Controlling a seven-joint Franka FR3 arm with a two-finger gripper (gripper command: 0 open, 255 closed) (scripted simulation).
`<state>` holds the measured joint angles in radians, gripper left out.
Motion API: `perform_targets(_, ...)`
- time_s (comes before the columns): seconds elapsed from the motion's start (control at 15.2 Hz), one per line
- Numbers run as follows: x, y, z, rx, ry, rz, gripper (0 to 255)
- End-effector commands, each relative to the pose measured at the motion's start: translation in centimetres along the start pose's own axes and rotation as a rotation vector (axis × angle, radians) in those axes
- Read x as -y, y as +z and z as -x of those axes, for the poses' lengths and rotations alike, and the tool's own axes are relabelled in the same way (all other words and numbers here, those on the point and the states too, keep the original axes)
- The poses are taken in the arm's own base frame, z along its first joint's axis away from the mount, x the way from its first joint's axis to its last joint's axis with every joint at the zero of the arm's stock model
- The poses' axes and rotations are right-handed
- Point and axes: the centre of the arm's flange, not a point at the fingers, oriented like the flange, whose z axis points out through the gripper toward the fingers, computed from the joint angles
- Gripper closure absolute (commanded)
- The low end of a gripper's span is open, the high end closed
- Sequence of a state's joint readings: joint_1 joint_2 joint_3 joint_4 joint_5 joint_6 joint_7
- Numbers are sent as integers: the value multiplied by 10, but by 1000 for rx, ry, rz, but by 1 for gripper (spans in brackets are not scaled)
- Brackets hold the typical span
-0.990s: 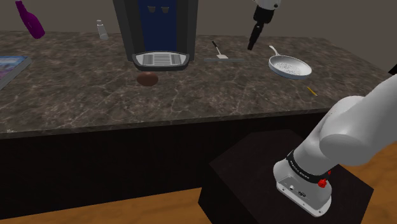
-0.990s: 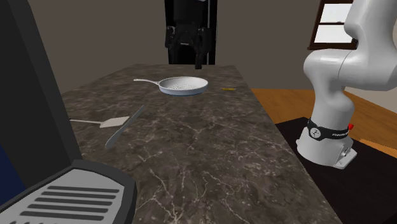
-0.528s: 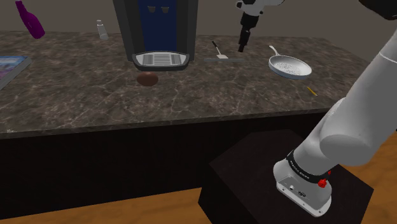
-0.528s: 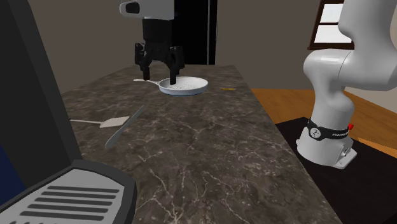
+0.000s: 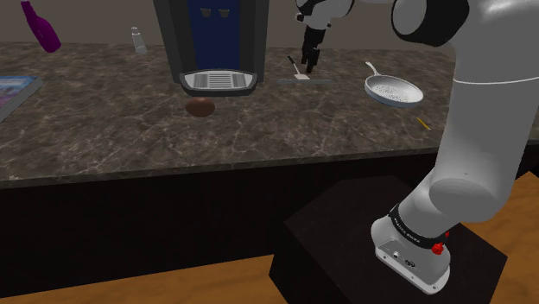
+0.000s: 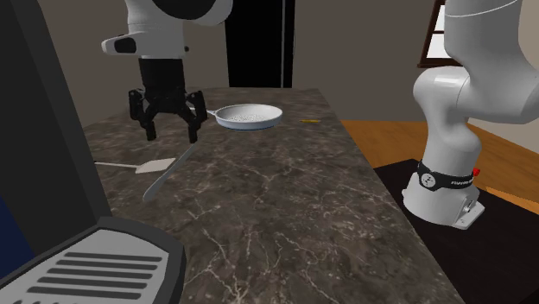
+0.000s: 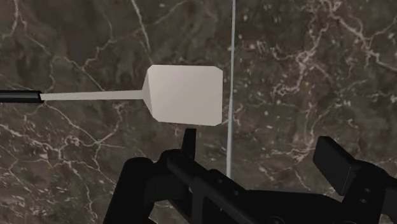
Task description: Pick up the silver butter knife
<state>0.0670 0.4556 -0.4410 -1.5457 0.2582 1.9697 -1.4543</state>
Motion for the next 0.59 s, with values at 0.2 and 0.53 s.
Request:
perform_targets(0.2,-12,27,-11,-1,-67,-8,0)
perform_targets(0.53,-12,51,-9,-1,-67,-8,0)
